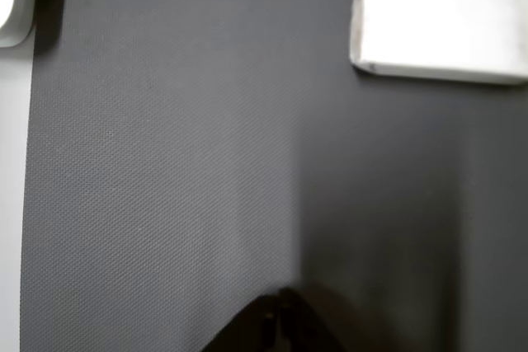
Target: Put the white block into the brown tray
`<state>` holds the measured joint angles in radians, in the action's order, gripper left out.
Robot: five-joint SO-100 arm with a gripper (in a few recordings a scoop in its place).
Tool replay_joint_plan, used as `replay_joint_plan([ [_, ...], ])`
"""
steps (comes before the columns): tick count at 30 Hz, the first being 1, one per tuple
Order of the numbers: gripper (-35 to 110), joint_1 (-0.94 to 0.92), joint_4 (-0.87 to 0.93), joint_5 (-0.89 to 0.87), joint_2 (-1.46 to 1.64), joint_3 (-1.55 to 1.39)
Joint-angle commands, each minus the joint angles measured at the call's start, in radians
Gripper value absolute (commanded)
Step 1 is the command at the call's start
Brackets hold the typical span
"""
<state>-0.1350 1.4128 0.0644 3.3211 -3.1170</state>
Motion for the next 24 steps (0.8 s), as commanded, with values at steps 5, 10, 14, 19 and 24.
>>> replay_joint_plan([
  [5, 0, 0.003, 0.044, -0.003, -0.008, 0.003],
  [10, 0, 0.011, 0.046, -0.003, -0.008, 0.003],
  [14, 0, 0.021, 0.046, -0.005, -0.008, 0.003],
  [19, 0, 0.026, 0.046, -0.008, -0.025, 0.040],
  [24, 0, -0.003, 0.044, -0.026, -0.252, 0.252],
])
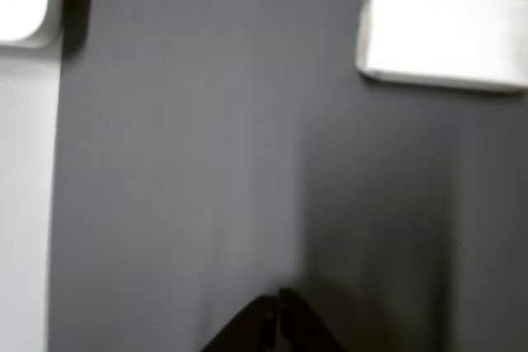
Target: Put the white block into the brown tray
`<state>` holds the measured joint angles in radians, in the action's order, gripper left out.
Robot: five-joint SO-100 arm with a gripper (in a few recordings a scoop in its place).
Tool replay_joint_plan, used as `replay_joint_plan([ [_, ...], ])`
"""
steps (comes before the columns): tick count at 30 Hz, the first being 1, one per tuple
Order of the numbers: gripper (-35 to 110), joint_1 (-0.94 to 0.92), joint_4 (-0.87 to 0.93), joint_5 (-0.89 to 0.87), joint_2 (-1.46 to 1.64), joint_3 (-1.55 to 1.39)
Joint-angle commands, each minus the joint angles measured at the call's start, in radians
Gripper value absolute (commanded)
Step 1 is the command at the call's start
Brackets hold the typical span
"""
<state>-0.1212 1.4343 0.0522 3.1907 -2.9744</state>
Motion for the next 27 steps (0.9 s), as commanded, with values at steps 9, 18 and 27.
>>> replay_joint_plan([
  [9, 0, -0.064, -0.002, -0.028, -0.664, 0.552],
  [18, 0, -0.121, -0.127, -0.051, -0.939, 0.699],
  [27, 0, -0.198, -0.127, 0.008, -1.157, 0.868],
])
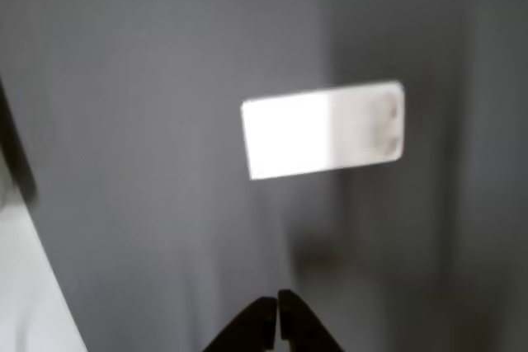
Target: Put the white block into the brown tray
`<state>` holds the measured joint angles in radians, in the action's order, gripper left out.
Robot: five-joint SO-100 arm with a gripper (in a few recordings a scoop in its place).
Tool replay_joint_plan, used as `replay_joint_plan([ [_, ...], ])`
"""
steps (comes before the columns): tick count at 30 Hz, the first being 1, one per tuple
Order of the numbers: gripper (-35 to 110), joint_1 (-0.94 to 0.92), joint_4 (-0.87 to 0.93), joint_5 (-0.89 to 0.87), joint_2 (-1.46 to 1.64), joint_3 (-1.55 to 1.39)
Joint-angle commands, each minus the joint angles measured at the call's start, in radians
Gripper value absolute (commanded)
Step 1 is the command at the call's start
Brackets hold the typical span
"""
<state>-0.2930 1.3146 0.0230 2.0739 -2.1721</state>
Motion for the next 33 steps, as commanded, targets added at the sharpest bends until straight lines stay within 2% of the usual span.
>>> replay_joint_plan([
  [1, 0, -0.038, -0.008, 0.057, -0.061, 0.086],
  [6, 0, -0.083, -0.008, 0.135, -0.153, 0.187],
  [17, 0, -0.078, -0.006, 0.144, -0.290, 0.278],
  [22, 0, -0.083, -0.006, 0.249, -0.301, 0.293],
  [25, 0, -0.083, -0.003, 0.380, -0.301, 0.293],
  [30, 0, -0.081, -0.003, 0.804, -0.308, 0.311],
  [33, 0, -0.083, -0.003, 0.974, -0.310, 0.322],
])
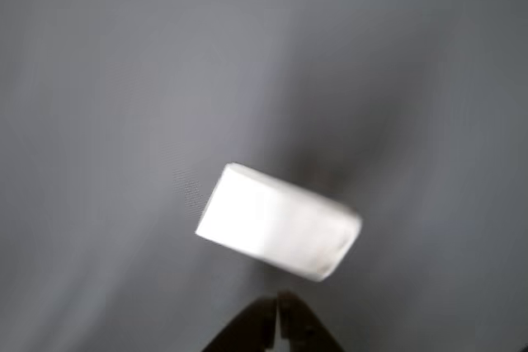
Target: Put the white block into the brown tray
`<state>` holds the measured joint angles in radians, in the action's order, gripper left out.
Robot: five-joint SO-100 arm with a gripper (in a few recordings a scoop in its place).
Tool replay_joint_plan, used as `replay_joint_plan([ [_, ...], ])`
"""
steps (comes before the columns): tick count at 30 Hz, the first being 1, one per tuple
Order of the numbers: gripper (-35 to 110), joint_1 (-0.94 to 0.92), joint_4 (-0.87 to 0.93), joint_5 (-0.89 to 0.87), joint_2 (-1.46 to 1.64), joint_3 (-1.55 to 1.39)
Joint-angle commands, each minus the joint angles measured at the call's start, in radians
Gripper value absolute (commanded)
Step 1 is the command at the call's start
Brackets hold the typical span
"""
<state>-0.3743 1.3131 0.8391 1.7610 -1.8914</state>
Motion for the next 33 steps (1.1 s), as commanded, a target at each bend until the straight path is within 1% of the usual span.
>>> replay_joint_plan([
  [1, 0, -0.003, -0.002, 0.193, 0.003, 0.041],
  [9, 0, -0.031, 0.034, 0.512, 0.011, 0.040],
  [14, 0, -0.021, 0.034, 0.833, 0.011, 0.038],
  [15, 1, -0.021, 0.034, 0.857, 0.011, 0.041],
  [20, 13, -0.028, 0.034, 0.857, 0.021, 0.037],
  [28, 38, -0.025, 0.028, 0.862, 0.008, 0.057],
  [33, 46, -0.025, 0.006, 0.885, -0.020, 0.066],
])
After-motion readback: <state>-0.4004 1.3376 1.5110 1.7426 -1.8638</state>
